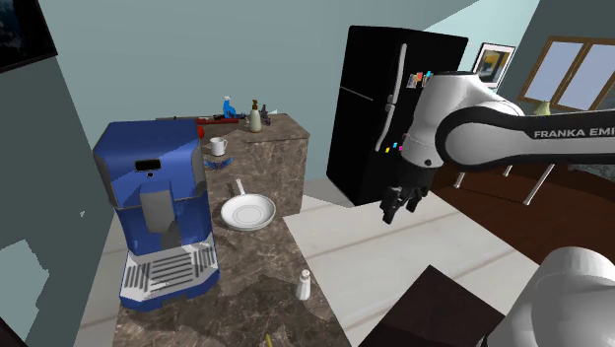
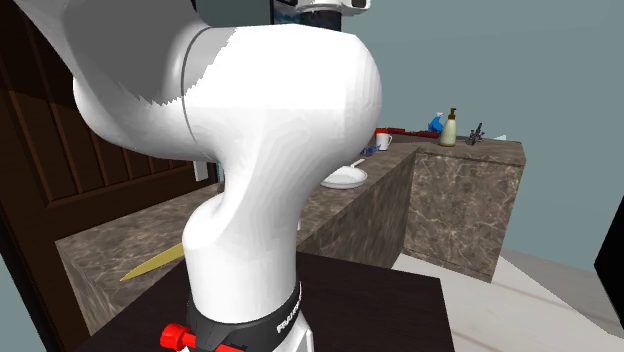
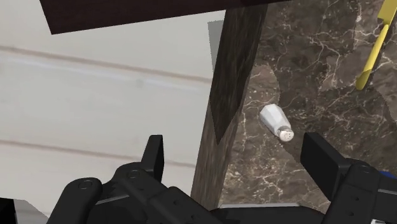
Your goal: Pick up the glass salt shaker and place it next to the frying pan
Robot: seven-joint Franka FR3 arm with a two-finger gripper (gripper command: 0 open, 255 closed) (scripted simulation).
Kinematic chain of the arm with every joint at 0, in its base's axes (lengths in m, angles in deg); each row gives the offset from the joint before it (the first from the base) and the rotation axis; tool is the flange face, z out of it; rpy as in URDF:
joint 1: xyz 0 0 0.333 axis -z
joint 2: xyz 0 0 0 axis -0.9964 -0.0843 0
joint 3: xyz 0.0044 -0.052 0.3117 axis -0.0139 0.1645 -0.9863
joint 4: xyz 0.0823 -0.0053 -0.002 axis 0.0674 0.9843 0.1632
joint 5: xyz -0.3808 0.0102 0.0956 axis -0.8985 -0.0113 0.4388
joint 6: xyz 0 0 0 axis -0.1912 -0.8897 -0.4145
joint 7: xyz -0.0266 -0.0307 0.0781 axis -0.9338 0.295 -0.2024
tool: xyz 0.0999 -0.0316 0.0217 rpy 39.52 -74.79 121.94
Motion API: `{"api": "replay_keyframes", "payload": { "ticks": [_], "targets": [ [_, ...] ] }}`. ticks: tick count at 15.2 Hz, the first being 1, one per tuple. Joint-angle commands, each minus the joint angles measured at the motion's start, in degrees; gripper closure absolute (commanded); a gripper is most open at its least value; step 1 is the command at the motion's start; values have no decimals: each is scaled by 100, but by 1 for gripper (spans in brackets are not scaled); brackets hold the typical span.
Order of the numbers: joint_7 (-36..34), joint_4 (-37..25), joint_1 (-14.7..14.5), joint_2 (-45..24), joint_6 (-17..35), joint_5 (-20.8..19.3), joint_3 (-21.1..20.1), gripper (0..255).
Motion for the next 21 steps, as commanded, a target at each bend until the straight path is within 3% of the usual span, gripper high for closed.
{"api": "replay_keyframes", "payload": {
  "ticks": [1,9,16,19,21],
  "targets": [
    [-148,273,-58,-194,592,92,-81,0],
    [-671,881,-293,-1599,3029,405,-411,0],
    [-1246,736,-356,-3541,5208,422,-778,0],
    [-1856,481,-260,-4449,6019,-99,-915,0],
    [-2631,237,-444,-5050,6477,-919,-648,0]
  ]
}}
